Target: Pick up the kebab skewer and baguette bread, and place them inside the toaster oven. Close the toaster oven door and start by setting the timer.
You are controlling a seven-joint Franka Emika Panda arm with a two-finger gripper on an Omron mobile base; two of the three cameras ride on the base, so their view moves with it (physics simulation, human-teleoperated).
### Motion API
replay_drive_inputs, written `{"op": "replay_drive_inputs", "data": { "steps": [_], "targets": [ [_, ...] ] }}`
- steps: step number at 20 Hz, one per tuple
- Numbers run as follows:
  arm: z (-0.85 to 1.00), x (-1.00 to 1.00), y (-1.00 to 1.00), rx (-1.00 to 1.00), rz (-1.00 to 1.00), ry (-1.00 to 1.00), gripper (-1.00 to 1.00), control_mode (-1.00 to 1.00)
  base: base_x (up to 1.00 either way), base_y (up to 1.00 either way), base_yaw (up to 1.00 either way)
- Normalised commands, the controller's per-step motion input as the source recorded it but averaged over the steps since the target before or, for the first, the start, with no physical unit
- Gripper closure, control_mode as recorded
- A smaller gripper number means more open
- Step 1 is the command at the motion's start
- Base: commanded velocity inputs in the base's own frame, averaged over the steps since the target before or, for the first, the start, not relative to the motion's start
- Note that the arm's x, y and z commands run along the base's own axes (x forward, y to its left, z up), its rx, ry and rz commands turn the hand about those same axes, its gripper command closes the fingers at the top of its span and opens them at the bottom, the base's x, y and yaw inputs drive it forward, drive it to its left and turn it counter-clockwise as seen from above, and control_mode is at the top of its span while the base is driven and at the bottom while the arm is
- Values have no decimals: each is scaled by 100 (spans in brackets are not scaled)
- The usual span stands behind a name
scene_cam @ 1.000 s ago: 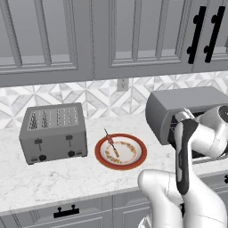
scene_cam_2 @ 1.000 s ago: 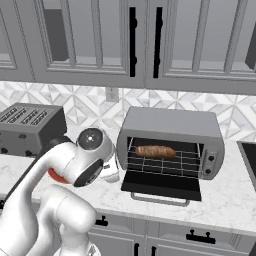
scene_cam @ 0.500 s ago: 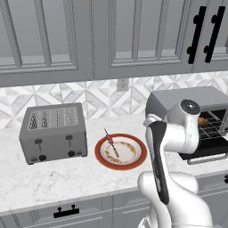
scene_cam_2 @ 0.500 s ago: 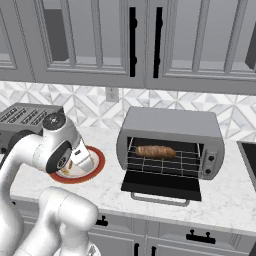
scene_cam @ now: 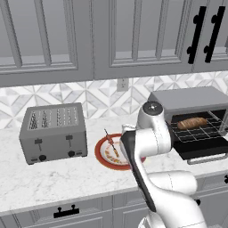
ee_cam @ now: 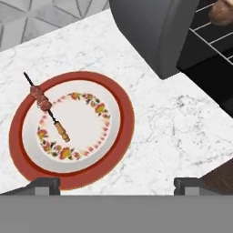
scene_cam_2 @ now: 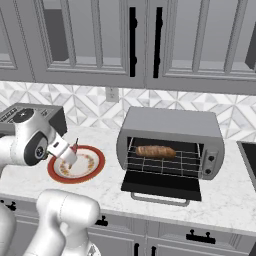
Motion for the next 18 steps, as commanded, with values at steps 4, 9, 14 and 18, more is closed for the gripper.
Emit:
{"op": "replay_drive_inputs", "data": {
  "steps": [4,9,14,18],
  "targets": [
    [-9,43,0,-2,33,10,-100,-100,0,0,0],
    [-16,37,9,0,23,6,-100,-100,0,0,0],
    [-6,34,23,-1,4,8,-100,-100,0,0,0],
    [-22,40,21,-2,0,5,-100,-100,0,0,0]
  ]
}}
